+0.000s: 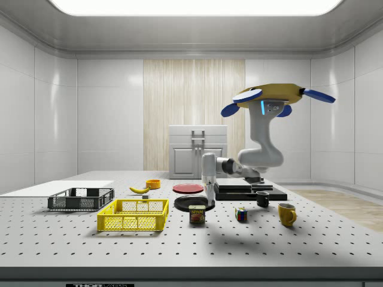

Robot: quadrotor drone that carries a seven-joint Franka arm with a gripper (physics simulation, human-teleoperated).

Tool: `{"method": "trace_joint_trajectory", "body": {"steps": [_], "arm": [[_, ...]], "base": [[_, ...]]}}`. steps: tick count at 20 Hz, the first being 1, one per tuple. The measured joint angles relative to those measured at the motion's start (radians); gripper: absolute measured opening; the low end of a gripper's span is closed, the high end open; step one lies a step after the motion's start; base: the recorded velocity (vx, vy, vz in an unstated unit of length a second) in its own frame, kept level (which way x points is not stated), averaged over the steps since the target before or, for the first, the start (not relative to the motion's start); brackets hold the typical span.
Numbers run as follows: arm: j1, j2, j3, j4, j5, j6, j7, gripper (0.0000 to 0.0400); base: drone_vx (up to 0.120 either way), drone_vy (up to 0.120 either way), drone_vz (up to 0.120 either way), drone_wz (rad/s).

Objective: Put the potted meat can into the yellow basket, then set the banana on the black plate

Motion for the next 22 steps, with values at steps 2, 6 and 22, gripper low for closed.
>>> {"method": "trace_joint_trajectory", "body": {"steps": [2,6,22], "arm": [[-0.003,-0.009,0.002,0.001,0.004,0.008,0.002,0.0400],[-0.007,-0.025,0.006,0.002,0.012,0.023,0.007,0.0400],[-0.015,-0.102,-0.101,0.027,-0.073,0.134,0.004,0.0400]], "base": [[0.120,0.000,0.000,0.000],[0.120,-0.040,0.000,0.000],[0.032,0.000,0.000,0.000]]}}
